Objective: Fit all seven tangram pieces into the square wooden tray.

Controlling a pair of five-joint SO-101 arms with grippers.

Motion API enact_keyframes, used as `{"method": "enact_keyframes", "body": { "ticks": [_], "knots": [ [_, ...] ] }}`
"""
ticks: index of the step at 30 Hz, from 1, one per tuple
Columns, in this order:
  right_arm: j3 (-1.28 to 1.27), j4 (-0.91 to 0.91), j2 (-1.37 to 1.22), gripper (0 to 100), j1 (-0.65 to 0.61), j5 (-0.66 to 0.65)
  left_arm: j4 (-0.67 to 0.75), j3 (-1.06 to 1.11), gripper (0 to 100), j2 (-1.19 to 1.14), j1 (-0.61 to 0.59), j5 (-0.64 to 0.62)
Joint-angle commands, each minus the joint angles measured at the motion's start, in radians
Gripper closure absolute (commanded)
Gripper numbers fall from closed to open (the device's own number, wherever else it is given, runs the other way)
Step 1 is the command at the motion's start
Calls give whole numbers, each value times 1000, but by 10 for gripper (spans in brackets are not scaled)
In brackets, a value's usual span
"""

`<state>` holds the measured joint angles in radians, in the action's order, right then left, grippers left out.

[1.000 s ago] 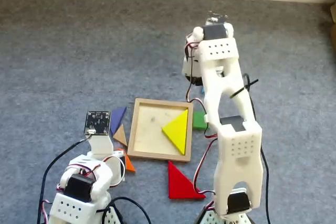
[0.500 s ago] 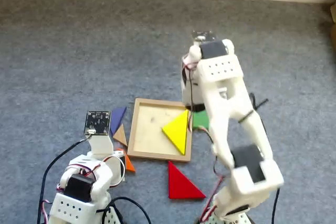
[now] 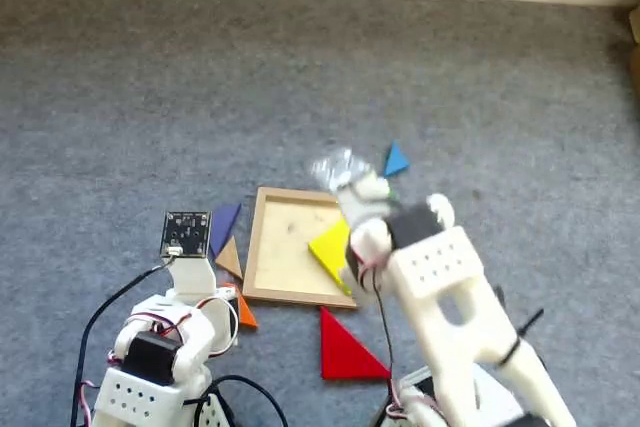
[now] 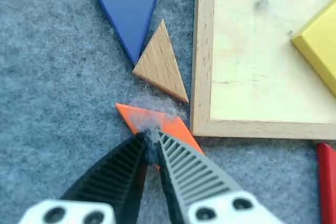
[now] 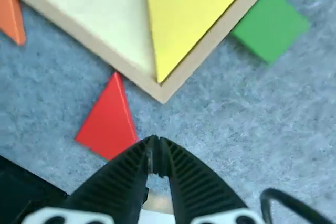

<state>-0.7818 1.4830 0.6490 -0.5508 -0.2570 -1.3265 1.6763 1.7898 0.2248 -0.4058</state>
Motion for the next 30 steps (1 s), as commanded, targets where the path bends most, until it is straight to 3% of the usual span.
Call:
{"method": "enact_keyframes", "body": {
  "ticks": [1,9,12,19,25,30],
  "knots": [
    [-91,-22,133,994,-31,-18,-2,21,993,8,10,3],
    [-122,-22,191,991,-232,-104,-2,21,993,8,10,3],
    [-156,-71,191,936,-268,-94,-2,21,993,8,10,3],
    [-317,-188,189,641,-311,192,-2,21,993,8,10,3],
    [-334,-219,189,638,-478,222,-2,21,993,8,10,3],
    [-401,-341,188,638,-526,278,-2,21,993,8,10,3]
  ]
}}
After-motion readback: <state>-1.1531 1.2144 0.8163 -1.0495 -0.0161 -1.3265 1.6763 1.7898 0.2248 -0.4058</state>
